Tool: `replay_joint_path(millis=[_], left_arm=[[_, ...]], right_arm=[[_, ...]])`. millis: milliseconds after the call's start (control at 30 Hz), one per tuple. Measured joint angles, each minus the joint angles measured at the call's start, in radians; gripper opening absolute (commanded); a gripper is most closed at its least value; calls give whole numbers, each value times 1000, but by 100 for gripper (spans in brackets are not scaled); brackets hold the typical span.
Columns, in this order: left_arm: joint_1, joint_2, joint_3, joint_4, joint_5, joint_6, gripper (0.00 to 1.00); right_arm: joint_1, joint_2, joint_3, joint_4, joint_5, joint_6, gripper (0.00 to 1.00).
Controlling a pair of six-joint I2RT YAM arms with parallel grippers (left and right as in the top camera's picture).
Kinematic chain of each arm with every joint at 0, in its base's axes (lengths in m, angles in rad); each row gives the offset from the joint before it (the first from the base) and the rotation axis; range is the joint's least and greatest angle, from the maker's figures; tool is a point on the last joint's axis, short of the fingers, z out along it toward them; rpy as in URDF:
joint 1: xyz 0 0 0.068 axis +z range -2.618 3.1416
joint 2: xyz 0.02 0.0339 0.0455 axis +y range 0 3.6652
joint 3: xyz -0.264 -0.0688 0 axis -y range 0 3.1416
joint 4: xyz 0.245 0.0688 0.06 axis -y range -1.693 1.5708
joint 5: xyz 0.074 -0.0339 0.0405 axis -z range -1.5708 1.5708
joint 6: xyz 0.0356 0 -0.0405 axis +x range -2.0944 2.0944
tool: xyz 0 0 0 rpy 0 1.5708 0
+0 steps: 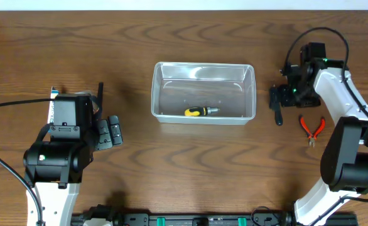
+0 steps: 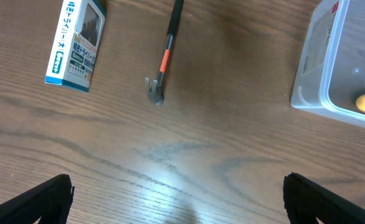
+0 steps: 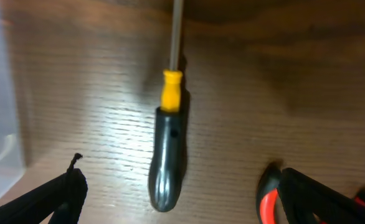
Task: Pack container
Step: 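Move right gripper to the small yellow screwdriver and grasp it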
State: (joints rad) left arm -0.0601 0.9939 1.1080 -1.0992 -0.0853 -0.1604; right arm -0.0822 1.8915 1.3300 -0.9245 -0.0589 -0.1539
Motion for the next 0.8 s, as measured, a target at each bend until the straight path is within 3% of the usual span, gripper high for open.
replay_joint_path(millis=[433,800], left_arm=[[0,0,0,0,0,0,98],[0,0,0,0,0,0,98]], right_arm=[[57,0,-143,182,38,54,99],[75,0,-174,221,50,78,97]])
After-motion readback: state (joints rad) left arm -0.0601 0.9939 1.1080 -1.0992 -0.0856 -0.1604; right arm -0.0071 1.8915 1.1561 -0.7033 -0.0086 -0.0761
